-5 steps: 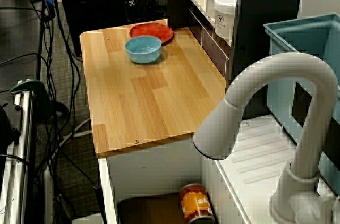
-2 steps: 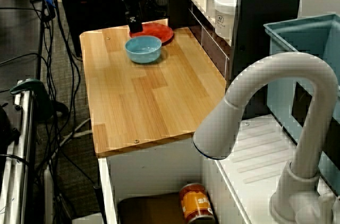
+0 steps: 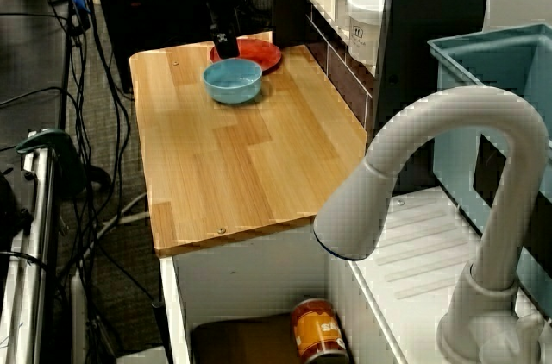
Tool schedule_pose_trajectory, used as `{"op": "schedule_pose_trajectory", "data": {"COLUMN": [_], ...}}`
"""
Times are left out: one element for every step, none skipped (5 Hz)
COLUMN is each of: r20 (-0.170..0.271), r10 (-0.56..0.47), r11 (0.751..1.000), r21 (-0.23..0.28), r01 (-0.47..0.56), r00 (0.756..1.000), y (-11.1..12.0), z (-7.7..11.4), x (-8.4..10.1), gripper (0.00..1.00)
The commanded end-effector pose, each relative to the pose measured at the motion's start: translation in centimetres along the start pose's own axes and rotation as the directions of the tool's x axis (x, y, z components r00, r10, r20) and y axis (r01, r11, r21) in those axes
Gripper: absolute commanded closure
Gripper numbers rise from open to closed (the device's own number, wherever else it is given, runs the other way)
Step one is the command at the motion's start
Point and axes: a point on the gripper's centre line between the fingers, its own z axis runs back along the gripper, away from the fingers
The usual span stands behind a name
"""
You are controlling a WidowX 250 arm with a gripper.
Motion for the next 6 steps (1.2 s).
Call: {"op": "schedule_pose_trajectory", "data": {"r20": [0.027, 0.014, -0.003, -0.026, -0.04, -0.046], "r10": [-0.078, -0.124, -0.147, -0.159, -0.167, -0.145], "r11": [0.997, 0.992, 0.989, 0.987, 0.986, 0.989], "r21": [0.013, 0.0, 0.003, -0.02, -0.008, 0.018], "r01": [0.078, 0.124, 0.147, 0.159, 0.167, 0.146], "r00": [0.997, 0.992, 0.989, 0.987, 0.985, 0.988], "y": [-2.1, -4.8, -7.7, -10.2, -12.7, -14.1], "z": [2.2, 2.5, 2.5, 2.8, 2.5, 2.2], "x": [1.1, 1.1, 1.0, 1.2, 1.2, 1.5], "gripper": [0.0, 0.0, 0.0, 0.0, 0.0, 0.0]}}
